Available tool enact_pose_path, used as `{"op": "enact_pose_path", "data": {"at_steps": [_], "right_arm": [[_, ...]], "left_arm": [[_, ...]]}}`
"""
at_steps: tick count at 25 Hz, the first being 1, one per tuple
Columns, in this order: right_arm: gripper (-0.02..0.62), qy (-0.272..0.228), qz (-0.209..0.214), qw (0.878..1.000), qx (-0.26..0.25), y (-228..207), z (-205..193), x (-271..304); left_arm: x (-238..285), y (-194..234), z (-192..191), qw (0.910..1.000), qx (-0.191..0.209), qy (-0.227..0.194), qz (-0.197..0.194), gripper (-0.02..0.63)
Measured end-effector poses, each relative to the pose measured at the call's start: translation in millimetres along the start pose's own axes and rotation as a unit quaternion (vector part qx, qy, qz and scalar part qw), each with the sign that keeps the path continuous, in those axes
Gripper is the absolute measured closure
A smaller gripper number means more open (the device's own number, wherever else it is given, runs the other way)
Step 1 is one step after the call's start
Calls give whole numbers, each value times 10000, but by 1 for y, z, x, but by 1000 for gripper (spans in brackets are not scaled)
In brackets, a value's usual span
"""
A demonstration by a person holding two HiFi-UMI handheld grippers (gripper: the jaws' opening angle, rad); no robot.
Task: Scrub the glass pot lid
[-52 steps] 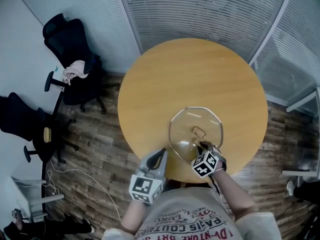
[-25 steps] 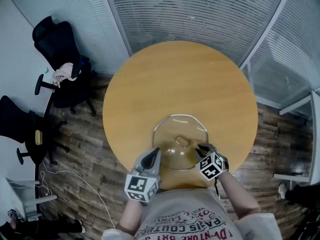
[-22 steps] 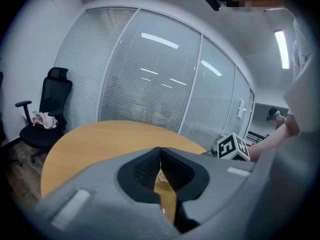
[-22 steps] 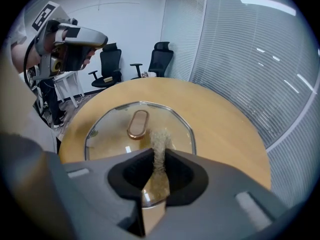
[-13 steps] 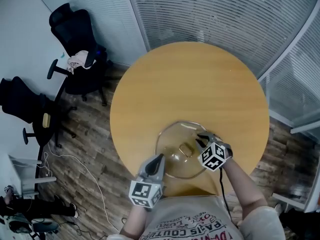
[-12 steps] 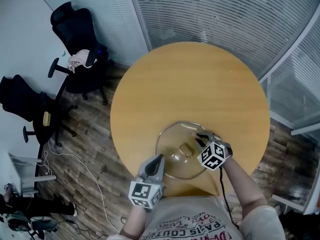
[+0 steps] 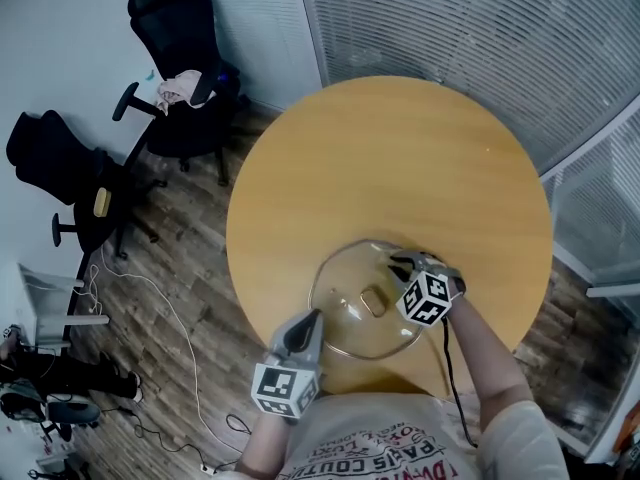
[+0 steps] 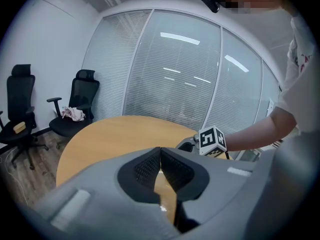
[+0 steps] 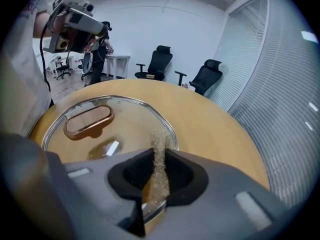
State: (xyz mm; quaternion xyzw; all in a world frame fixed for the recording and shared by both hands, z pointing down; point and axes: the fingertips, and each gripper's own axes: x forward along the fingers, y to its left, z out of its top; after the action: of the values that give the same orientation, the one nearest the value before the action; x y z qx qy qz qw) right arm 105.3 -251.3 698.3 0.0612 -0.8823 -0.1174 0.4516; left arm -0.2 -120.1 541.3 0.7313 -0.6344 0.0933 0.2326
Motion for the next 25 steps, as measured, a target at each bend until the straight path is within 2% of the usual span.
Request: {"op": "enact_pose_path", "data": {"at_steps": [7,20,25], "right_arm": [[531,-31,-14,10000,-80,7,-8,-8],[531,275,-516,9968,538,41,-33,-36],[531,503,-653,9928,864,60,-43,-50]], "left_arm": [[5,-11,2,9999,64,-24,-111,598],[13,-21,13,9972,297,-65,-686,598],[11,-31,14,9926,489,25,-1115,598]]}}
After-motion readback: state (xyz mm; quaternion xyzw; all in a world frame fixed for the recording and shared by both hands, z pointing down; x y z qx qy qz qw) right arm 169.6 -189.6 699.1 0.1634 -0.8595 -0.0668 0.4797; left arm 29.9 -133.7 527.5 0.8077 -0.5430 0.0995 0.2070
